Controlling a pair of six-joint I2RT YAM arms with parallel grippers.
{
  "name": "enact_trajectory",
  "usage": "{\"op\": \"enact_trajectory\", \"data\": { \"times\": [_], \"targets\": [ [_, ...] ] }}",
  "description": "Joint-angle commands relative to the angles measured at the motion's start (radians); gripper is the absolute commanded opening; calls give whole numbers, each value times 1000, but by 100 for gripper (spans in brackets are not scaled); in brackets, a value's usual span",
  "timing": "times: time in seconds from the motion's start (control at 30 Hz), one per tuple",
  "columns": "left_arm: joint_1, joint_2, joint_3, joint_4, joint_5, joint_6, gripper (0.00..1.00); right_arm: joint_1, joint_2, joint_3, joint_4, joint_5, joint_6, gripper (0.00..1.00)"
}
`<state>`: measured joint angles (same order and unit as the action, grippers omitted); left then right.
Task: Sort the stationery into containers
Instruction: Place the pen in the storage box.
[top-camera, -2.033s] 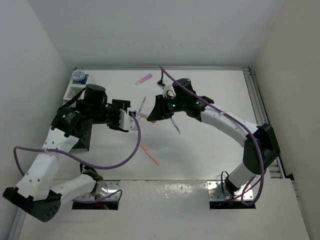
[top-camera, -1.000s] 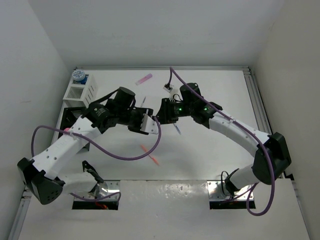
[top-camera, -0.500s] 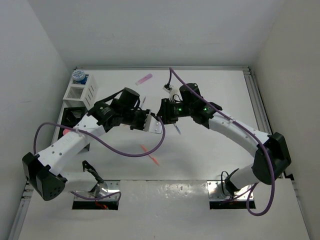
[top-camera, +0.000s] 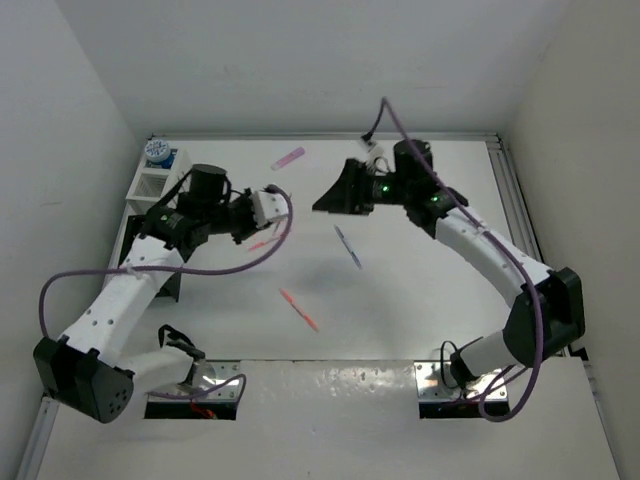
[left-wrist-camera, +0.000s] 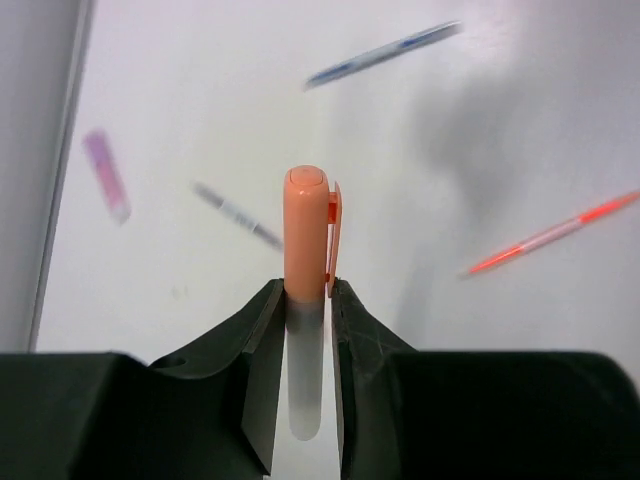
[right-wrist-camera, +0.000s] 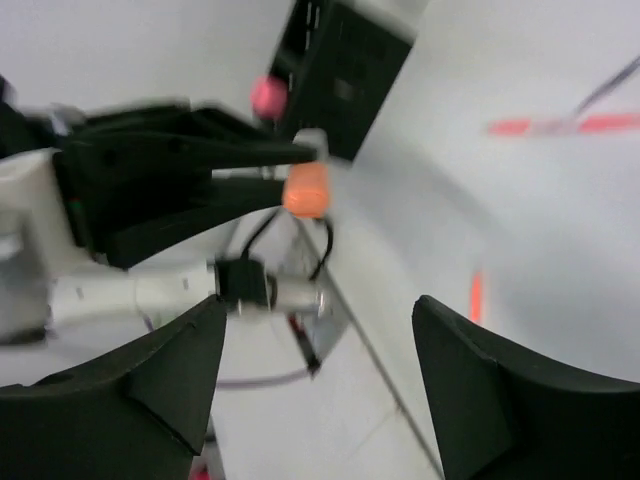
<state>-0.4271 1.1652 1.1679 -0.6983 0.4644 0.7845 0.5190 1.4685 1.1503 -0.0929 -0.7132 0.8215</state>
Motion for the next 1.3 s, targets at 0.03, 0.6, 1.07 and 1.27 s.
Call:
{"op": "enact_trajectory", "data": {
  "times": [0.03,0.6,1.07,1.27],
  "targets": [
    [189,-139,-57,201,31,-241,0,-205,-22,133,134,-58,73,74],
    [1020,-10,-160,728,433,-709,0,-361,-83,-66,120,-132,-16,69],
    [1123,132,-263,792,476,-682,0,-386,-71,-161,147,-143,-53,70],
    [1150,139,-306,790,505,-668,0,-398,-51,-170,148,-150,-55,70]
  ]
}}
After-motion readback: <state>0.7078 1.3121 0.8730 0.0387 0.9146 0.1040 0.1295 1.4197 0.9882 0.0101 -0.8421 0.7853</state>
